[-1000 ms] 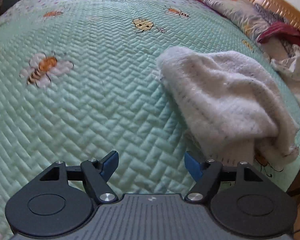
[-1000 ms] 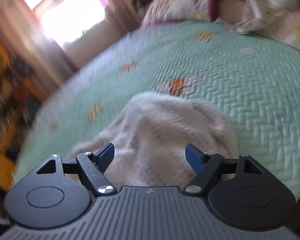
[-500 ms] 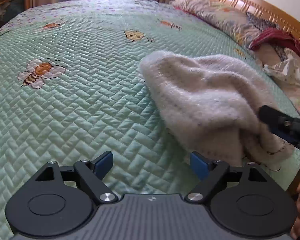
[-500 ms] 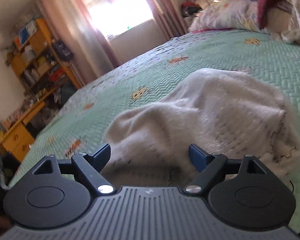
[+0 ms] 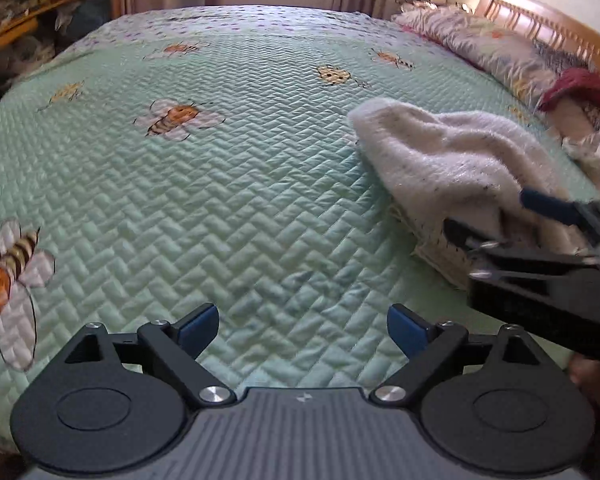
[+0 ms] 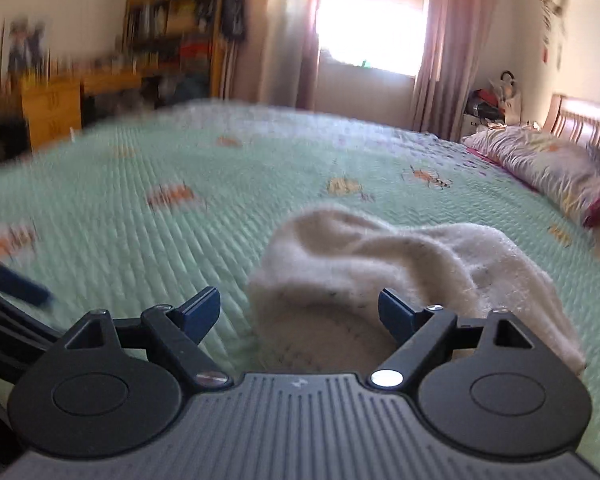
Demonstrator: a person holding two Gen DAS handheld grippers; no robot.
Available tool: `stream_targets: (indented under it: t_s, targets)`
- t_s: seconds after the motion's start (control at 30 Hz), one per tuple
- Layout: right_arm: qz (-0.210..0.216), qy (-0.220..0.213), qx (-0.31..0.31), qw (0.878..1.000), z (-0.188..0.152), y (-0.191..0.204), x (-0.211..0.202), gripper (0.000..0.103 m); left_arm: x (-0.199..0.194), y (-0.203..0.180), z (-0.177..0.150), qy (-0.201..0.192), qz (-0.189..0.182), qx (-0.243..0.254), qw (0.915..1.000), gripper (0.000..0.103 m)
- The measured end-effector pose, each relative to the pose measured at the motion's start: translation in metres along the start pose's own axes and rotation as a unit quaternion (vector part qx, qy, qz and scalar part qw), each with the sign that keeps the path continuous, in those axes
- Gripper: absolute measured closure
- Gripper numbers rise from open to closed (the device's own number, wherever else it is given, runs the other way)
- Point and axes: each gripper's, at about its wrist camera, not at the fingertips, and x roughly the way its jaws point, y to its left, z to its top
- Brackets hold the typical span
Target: Fold clothes
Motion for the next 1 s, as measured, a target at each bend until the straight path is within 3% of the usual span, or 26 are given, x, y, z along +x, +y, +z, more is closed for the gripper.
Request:
stream_targets:
  t_s: [0.3, 0.33, 0.37, 0.47, 0.57, 0.63, 0.73, 0.8, 0.93, 1.0]
  targets:
    - [-0.086, 0.037, -0.121, 0.988, -0.019, 0.022, 0.051, 0.017, 0.013, 0.001, -0.01, 0.014, -0.013, 0.007, 0.9998, 0.009]
    - [-0.092, 0.041, -0.131, 0.986, -0.022, 0.022, 0.055, 0.017, 0.015, -0.001, -0.009, 0.016, -0.016, 0.011, 0.9997, 0.009]
    - [-0.091, 0.04, -0.124, 0.987, -0.021, 0.018, 0.055, 0.026, 0.018, -0.004, -0.009, 0.018, -0.019, 0.015, 0.9995, 0.009]
    - [-0.069, 0.027, -0.065, 0.995, -0.012, -0.008, 0.044, 0.061, 0.025, -0.014, -0.01, 0.026, -0.024, 0.028, 0.999, 0.009]
    - [-0.055, 0.003, 0.032, 0.998, 0.007, -0.059, 0.025, 0.076, 0.03, -0.024, -0.009, 0.034, -0.028, 0.044, 0.9981, 0.009]
    - [-0.056, -0.019, 0.1, 0.993, 0.019, -0.103, 0.011, 0.082, 0.032, -0.033, -0.008, 0.037, -0.032, 0.053, 0.9974, 0.009]
    - [-0.068, -0.039, 0.191, 0.979, 0.029, -0.172, -0.009, 0.087, 0.035, -0.047, -0.003, 0.035, -0.038, 0.069, 0.9963, 0.009]
    - [-0.1, -0.031, 0.189, 0.976, 0.025, -0.2, -0.014, 0.089, 0.038, -0.06, 0.004, 0.029, -0.042, 0.083, 0.9952, 0.008]
    - [-0.106, -0.021, 0.18, 0.978, 0.003, -0.211, -0.021, 0.086, 0.052, -0.084, 0.022, 0.019, -0.052, 0.099, 0.9936, 0.008]
    - [-0.085, -0.032, 0.192, 0.977, -0.004, -0.202, -0.028, 0.074, 0.06, -0.092, 0.031, 0.013, -0.052, 0.104, 0.9931, 0.008]
